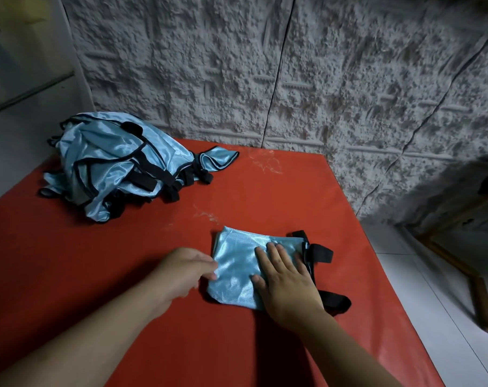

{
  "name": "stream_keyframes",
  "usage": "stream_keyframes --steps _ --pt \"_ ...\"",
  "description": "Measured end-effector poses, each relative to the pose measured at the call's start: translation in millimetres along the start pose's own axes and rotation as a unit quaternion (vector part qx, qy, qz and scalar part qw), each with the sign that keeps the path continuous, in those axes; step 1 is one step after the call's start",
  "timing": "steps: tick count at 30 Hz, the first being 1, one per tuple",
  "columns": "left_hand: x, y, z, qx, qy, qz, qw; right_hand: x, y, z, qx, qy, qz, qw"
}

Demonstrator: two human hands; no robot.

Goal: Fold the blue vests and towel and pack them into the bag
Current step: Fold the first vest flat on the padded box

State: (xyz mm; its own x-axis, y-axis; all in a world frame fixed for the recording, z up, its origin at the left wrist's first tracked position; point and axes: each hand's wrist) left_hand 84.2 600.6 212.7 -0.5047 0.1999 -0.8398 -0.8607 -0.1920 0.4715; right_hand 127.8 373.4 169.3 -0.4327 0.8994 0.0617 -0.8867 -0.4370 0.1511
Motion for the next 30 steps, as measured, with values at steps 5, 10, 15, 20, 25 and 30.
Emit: stream_keyframes --steps 5,10,15,20,25,30 --pt "7.8 0.7 2.6 0.028 -0.026 0.036 0.999 0.0 -0.8 0.2 0.005 0.002 0.0 1.0" --pt "4.8 4.4 -4.2 0.039 -0.052 0.013 0.998 -0.3 -0.9 0.2 0.006 -0.001 -0.002 1.0" --pt "0.7 9.6 -4.4 0.137 0.015 -0.024 0.99 -1.8 -2.3 -1.0 0.004 -0.009 -0.004 1.0" --pt "10.4 10.3 -5.2 0.133 -0.05 -0.038 0.989 -4.0 -3.7 -2.8 0.005 -0.003 -0.005 1.0" --pt "13.0 8.4 -7.3 0.098 -0.032 -0.012 0.995 -2.8 -2.9 -0.5 0.007 -0.019 -0.008 1.0" --pt "7.9 13.2 -6.7 0.031 -0.12 0.04 0.992 -4.4 -3.2 0.5 0.005 -0.029 -0.001 1.0"
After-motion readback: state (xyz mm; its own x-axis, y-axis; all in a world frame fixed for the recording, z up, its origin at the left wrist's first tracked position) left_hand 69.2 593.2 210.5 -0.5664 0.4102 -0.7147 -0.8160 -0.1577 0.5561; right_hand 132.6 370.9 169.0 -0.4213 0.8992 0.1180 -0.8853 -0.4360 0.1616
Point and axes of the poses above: each hand's wrist, its own y-axis away from the middle knuckle, its own z-axis out of the back of the hand, x = y × z, and after that the axes turned 1 degree about y, right-handed
